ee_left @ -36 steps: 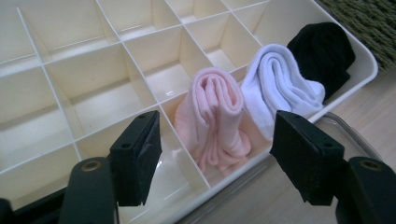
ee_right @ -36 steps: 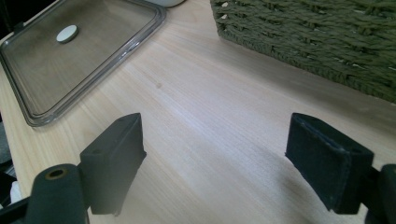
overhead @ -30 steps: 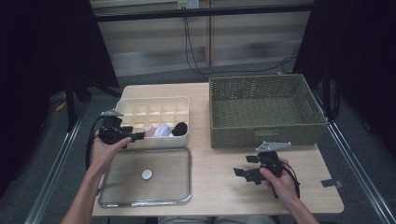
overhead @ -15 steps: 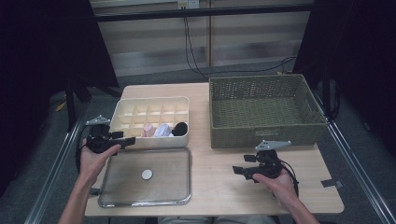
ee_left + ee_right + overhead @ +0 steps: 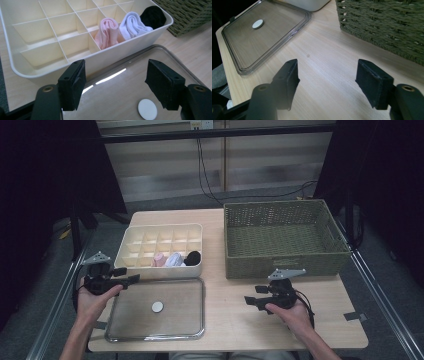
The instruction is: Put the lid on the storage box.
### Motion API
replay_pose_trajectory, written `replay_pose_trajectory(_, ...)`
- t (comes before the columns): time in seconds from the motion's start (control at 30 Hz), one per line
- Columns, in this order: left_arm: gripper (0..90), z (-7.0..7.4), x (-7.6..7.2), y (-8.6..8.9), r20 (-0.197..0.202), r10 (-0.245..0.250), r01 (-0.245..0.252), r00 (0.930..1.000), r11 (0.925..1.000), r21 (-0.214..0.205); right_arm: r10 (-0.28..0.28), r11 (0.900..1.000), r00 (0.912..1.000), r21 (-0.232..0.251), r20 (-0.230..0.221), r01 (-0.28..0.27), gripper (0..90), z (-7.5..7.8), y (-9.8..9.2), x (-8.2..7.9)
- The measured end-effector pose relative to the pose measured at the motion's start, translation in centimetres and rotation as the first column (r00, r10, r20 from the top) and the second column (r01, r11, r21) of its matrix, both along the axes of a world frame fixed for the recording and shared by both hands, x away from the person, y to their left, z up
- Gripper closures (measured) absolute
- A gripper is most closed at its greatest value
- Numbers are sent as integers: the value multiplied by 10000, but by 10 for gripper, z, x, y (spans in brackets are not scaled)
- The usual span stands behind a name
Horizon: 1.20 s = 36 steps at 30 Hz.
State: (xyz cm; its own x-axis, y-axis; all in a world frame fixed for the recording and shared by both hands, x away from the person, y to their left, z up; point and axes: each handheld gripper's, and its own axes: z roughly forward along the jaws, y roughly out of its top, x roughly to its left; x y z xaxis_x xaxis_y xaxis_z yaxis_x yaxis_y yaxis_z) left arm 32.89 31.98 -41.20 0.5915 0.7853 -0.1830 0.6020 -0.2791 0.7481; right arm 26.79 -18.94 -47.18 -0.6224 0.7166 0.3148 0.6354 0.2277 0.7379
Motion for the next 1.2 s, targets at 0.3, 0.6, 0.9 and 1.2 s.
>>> replay_pose_trajectory(0.3, 365, -22, -15, 2, -490, -146, 142, 9987, 9998, -100, 310, 9994, 9990, 136, -317, -306, 416, 0, 18, 8)
replay_pose_trajectory(0.6, 427, -34, -26, 18, -747, 229, -247, 9969, 9994, -228, 702, 9973, 9962, 257, -508, -689, 460, -1, 46, 16)
replay_pose_trajectory(0.9, 517, -44, -33, 43, -892, 561, -581, 9944, 9981, -202, 1056, 9939, 9917, 400, -733, -1028, 516, -5, 73, 25)
replay_pose_trajectory(1.2, 495, -58, -31, 66, -1330, 1120, -1118, 9848, 9937, 91, 1153, 9927, 9887, 461, -958, -1113, 527, -12, 96, 36)
